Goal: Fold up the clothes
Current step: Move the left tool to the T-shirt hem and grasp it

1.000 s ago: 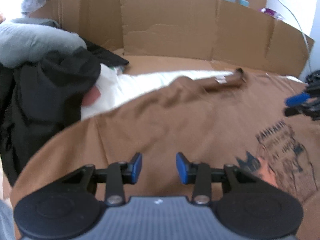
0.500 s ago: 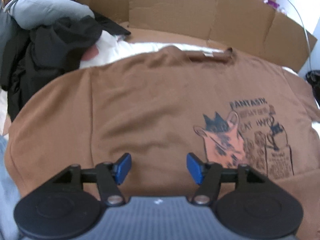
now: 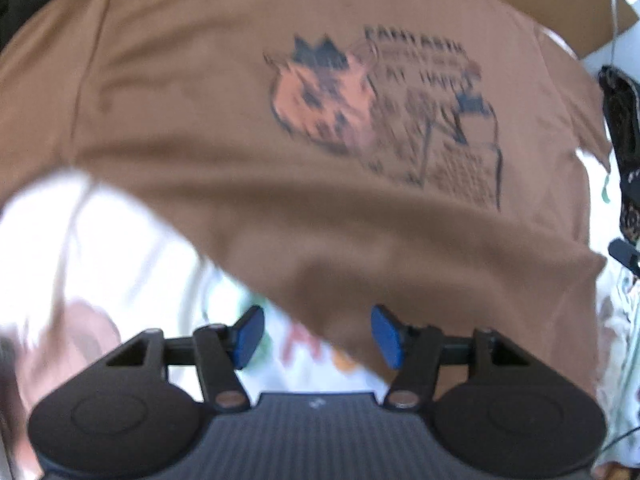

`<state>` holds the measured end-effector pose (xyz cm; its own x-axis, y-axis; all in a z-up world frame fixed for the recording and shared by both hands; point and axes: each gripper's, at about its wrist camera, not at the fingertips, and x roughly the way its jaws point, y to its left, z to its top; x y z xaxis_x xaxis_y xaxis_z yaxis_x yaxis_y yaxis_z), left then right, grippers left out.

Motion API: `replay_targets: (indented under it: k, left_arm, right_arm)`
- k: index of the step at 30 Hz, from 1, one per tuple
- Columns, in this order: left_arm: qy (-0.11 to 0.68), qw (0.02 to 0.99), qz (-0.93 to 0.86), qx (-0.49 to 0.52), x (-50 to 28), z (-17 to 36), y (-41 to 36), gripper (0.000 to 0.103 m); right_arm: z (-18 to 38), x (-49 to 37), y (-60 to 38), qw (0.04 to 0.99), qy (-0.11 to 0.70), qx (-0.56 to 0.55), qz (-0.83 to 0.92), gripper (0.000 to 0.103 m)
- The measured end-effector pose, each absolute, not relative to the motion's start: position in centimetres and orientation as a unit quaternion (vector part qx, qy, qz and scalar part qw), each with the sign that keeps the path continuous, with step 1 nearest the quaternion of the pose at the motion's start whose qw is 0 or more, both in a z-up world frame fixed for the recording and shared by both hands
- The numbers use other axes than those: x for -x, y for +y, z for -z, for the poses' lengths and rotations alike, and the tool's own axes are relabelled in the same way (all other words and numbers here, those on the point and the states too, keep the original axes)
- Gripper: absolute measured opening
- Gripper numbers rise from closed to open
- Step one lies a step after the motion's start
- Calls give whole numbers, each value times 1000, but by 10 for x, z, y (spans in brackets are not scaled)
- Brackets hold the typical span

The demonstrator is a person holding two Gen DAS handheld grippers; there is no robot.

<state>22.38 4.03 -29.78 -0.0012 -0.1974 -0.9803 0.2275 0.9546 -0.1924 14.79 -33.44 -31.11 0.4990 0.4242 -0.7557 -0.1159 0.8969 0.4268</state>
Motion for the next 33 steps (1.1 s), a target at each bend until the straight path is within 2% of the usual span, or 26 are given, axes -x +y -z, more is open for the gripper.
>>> replay_targets:
  k: [5,13,16,19,21,28,33]
  left_arm:
    - [721,678,144,13,-198,286,13,58]
    - [725,679,85,79,-146,284,-15,56]
    - [706,689,72,145,-118,283,-10,55]
    - [690,696,36,197,-92,289,-1,50]
    - [680,694,22,236,-76,294,6,42]
    - [642,684,-39,344,-43,297,21,40]
    - [647,691,-35,319,-43,295,22,36]
  right_arm:
    - [314,-139,-351,859,463,-169,-142,54]
    - [319,-125,-383,857,446,-215,-142,54]
    - [323,-120,-396,855,444,-229,-135,54]
    - [324,-114,-407,857,438,-239,-127,54]
    - [325,-110,-413,858,433,-250,-120,54]
    - [331,-105,-423,860,433,-248,-108,54]
    - [338,-106,-431,855,439,-261,-92,54]
